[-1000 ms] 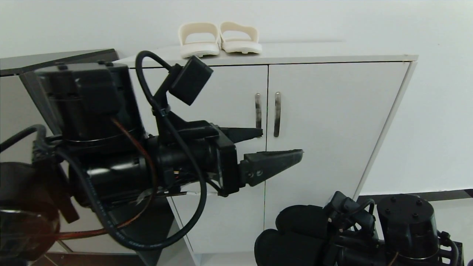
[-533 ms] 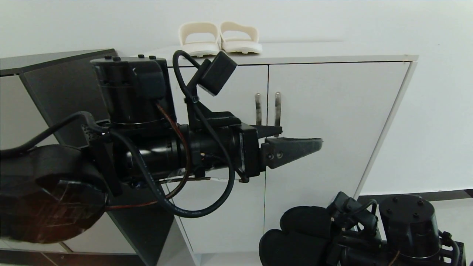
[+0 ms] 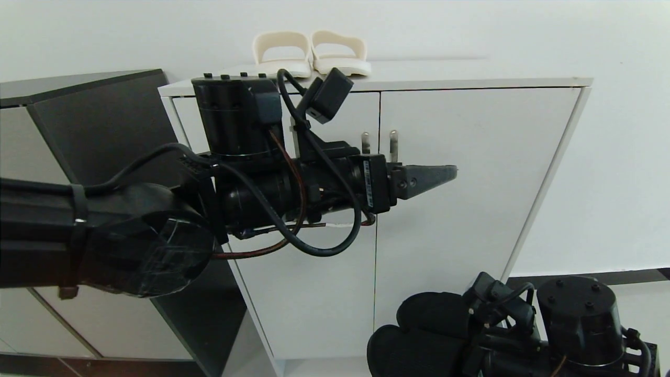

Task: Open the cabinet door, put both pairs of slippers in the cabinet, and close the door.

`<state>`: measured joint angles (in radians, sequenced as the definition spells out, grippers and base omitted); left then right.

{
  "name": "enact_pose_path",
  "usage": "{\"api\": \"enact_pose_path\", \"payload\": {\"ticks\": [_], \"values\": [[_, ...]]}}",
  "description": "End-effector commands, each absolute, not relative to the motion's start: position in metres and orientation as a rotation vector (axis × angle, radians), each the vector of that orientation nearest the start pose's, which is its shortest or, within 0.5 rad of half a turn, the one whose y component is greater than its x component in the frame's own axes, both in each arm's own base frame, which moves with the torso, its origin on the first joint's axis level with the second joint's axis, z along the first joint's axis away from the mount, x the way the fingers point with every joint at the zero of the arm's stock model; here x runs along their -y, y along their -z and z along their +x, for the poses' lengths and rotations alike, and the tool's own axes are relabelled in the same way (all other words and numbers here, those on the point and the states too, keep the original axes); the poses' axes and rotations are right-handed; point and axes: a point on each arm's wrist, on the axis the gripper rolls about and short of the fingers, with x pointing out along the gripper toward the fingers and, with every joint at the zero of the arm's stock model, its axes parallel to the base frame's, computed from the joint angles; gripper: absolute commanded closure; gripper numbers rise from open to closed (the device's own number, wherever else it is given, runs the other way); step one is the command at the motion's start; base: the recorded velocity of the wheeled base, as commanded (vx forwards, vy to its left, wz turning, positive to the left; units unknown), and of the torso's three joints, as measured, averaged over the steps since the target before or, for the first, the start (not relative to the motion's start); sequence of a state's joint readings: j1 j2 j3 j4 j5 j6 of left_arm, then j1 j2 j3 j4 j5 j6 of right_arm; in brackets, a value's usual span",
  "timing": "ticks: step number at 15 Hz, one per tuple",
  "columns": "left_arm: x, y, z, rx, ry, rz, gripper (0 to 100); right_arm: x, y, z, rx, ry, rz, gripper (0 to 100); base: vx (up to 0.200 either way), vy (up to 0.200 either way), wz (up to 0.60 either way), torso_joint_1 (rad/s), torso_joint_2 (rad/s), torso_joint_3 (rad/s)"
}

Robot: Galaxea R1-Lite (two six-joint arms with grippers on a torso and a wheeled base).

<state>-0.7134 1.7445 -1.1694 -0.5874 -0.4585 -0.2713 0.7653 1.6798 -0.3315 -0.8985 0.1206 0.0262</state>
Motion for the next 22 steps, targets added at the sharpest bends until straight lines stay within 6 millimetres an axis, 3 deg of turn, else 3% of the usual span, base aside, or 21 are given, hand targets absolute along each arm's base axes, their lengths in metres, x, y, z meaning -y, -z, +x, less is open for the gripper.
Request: {"api": "enact_pose_path", "payload": {"ticks": [1,6,15,16,20,22], "values": [[0.23,-0.258,0.258,-0.16,1.142,-0.231,0,-0.166,-0.1,0.169,-0.453,-0.865,-0.124,100,0.0,0.0,0.0,0.0,0.0,0.0],[0.221,-0.246,0.279,-0.167,1.051,-0.206,0,-0.167,-0.097,0.17,-0.463,-0.863,-0.127,100,0.0,0.0,0.0,0.0,0.0,0.0],[0.24,-0.235,0.315,-0.139,1.005,-0.212,0,-0.166,-0.097,0.169,-0.466,-0.863,-0.13,100,0.0,0.0,0.0,0.0,0.0,0.0],[0.24,-0.235,0.315,-0.141,1.006,-0.211,100,-0.166,-0.096,0.169,-0.467,-0.863,-0.13,100,0.0,0.0,0.0,0.0,0.0,0.0],[0.239,-0.236,0.313,-0.141,1.006,-0.214,100,-0.165,-0.095,0.167,-0.474,-0.865,-0.135,100,0.0,0.0,0.0,0.0,0.0,0.0],[0.238,-0.241,0.302,-0.137,1.023,-0.214,100,-0.164,-0.093,0.165,-0.484,-0.871,-0.137,100,0.0,0.0,0.0,0.0,0.0,0.0]]}}
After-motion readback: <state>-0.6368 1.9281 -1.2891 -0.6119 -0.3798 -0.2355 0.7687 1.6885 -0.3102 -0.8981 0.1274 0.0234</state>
